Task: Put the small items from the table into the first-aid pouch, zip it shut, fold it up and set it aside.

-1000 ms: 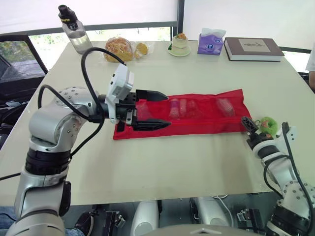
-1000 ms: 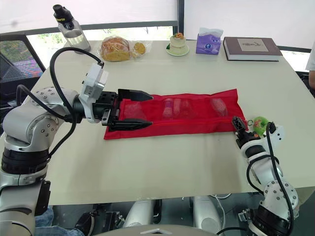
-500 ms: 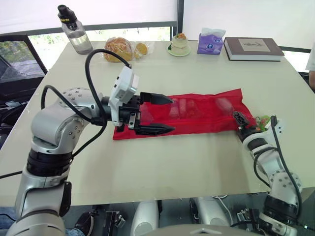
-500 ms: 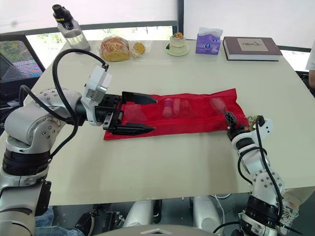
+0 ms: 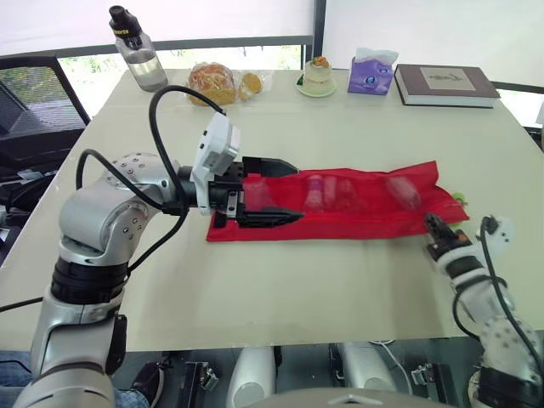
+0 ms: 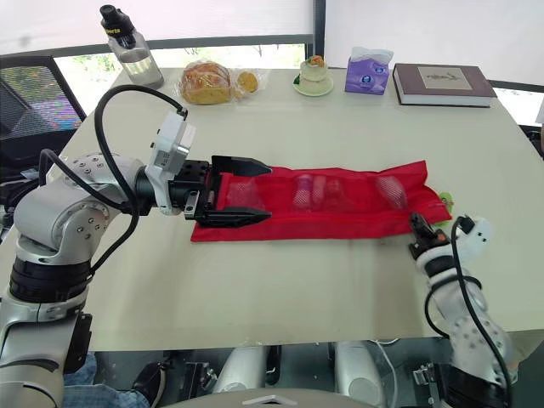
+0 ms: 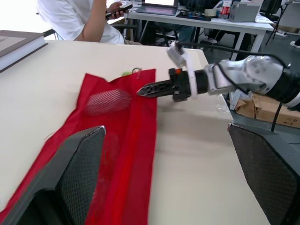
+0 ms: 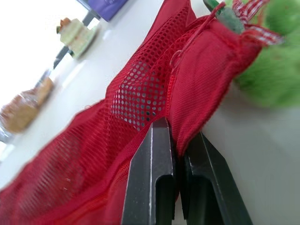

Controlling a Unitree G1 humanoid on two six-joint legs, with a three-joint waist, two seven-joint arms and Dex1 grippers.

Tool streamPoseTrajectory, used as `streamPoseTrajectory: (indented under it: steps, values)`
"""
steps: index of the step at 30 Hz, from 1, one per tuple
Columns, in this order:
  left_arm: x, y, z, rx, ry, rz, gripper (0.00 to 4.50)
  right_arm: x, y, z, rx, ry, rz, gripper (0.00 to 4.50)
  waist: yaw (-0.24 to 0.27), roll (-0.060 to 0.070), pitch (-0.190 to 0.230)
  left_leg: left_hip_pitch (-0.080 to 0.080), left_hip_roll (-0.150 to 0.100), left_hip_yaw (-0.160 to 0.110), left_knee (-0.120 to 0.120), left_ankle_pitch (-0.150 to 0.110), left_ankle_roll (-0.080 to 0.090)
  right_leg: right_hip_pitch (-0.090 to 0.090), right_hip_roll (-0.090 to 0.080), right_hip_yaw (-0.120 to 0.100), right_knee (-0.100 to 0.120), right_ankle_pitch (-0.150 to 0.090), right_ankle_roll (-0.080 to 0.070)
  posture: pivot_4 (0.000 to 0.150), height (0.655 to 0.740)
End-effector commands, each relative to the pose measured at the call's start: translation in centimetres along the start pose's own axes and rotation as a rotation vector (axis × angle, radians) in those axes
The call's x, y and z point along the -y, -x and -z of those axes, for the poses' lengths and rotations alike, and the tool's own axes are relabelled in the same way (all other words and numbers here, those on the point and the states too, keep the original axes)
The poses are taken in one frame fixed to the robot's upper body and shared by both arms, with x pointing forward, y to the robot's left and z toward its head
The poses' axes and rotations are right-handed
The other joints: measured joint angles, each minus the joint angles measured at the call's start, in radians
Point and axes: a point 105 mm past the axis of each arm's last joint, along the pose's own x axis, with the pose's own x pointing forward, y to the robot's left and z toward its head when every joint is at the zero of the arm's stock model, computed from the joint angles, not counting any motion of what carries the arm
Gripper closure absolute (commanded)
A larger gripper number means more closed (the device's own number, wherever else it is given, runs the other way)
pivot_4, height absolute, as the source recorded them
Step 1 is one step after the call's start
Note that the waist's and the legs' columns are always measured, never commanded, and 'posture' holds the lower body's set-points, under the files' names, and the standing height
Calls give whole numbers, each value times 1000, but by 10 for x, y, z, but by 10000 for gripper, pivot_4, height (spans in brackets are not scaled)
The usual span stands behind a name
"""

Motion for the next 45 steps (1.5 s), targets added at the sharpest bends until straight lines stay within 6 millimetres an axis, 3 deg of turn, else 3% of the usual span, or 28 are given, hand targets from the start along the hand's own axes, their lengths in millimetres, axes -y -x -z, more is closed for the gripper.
streamPoseTrajectory:
  steps: [1, 4, 8, 12, 15, 18, 22, 26, 30, 33, 39, 40, 45]
  values:
    - [0, 1, -10, 14, -53, -1, 0, -12, 18, -39, 56, 226, -95, 44264, -1, 1, 0, 0, 0, 0, 0, 0, 0, 0, 0, 0, 0, -1, 2, 1500, 7400]
    - [-2, 2, -9, 2, -56, 1, 0, -29, 28, -56, -6, 455, -210, 44264, -1, 1, 1, 1, 0, 1, 0, 0, 0, 0, 0, 1, 1, -2, 2, 1500, 7400]
    - [-4, 3, -8, -9, -58, 8, 0, -62, 31, -56, -125, 726, -385, 44264, -4, 0, 0, 2, 1, 1, 0, 0, 0, 0, 2, 2, 1, -2, 2, 1500, 7400]
    - [-7, 2, -8, -19, -66, 12, 0, -104, 20, -32, -236, 925, -548, 44264, -4, 0, 1, 2, 2, 2, 0, 0, 0, -1, 3, 3, 1, -2, 2, 1500, 7400]
    - [-6, 0, -8, -27, -82, 30, 0, -129, 14, 4, -334, 1137, -715, 44264, -1, -1, 1, 0, 2, 1, 0, 0, 0, -1, 3, 2, 0, -1, 4, 1500, 7400]
    - [-7, 0, -10, -24, -87, 26, 0, -129, 13, 35, -458, 1319, -798, 44264, -1, -1, 1, -6, 1, 1, 2, 0, 0, -6, 2, 3, 0, -1, 4, 1500, 7400]
    - [-7, 3, -9, -30, -86, 3, 0, -129, 11, 56, -531, 1432, -868, 44264, 2, -1, 1, -14, 0, -1, 5, 0, 0, -12, 2, 1, 0, 2, 1, 1500, 7400]
    - [-6, 8, -6, -35, -69, -26, 0, -121, 18, 70, -632, 1530, -945, 44264, 1, -1, 1, -14, 0, -2, 5, 0, 0, -12, 2, 1, 1, 2, 2, 1500, 7400]
    - [-5, 10, -4, -34, -57, -46, 0, -122, 21, 69, -649, 1514, -959, 44264, 1, -1, 1, -13, 0, -3, 5, 0, 0, -11, 2, -1, 2, 2, 2, 1500, 7400]
    - [-5, 11, -1, -37, -47, -62, 0, -125, 24, 65, -670, 1488, -977, 37123, 0, -1, 1, -13, 0, -4, 6, 0, 0, -11, 2, -1, 2, 2, 2, 1500, 7400]
    - [-3, 17, 22, -48, 59, -116, 0, -142, 23, 40, -608, 1359, -960, 10070, 0, -1, 1, -13, 0, -3, 8, 0, 0, -10, 2, -1, 3, 2, 2, 1500, 7400]
    - [-3, 20, 28, -44, 97, -145, 0, -144, 25, 36, -601, 1305, -954, 2891, 0, -1, 1, -13, 0, -5, 8, 0, 0, -10, 2, -3, 3, 2, 2, 1500, 7400]
    - [1, 38, 56, -52, 254, -279, 0, -147, 27, 16, -559, 1167, -908, 1365, 0, -1, 0, -13, 1, -6, 8, 0, 0, -9, 2, -4, 3, 2, 1, 1500, 7400]
